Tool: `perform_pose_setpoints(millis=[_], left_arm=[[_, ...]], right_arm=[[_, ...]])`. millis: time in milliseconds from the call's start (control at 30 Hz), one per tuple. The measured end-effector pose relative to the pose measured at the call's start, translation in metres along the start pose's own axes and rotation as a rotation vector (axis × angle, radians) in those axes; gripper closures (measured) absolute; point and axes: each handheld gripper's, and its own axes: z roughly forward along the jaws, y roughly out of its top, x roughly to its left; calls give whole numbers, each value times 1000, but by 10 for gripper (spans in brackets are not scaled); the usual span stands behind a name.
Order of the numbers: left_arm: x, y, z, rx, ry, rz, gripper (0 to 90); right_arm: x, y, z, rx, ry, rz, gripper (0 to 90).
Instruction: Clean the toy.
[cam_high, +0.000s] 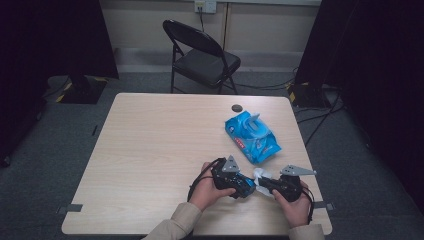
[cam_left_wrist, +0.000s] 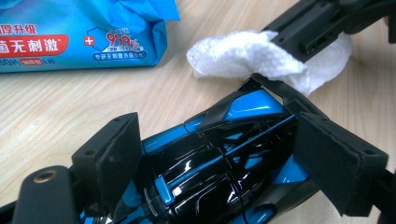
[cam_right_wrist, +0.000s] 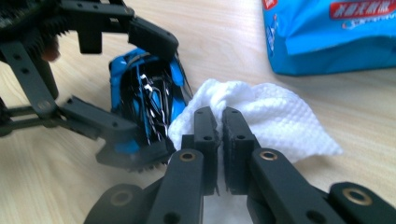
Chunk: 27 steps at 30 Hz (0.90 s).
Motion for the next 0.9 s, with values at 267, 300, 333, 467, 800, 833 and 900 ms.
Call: perform_pose_setpoints(millis=[267,300,333,467,800,833,900], left_arm=[[0,1,0,6,-3,1,153],[-1,1,0,7,-2,2,153],[-1,1,0,9,-1,2,153],[-1,1,1,4,-1,3,153],[-1,1,1,0,-2,1,154],[-1,1,1,0,-2,0,154],[-1,1,1,2,-1,1,154]], right_arm=[[-1,-5,2,26,-17,-11,854],[-1,-6,3,27,-13,-9,854],[-1,-7,5,25,-7,-5,854],[1,-11,9,35,3,-9,857],[8,-16,9,82,47,-49,859],[9,-17,9,86,51,-52,859],[12,-18,7,88,53,-60,860]])
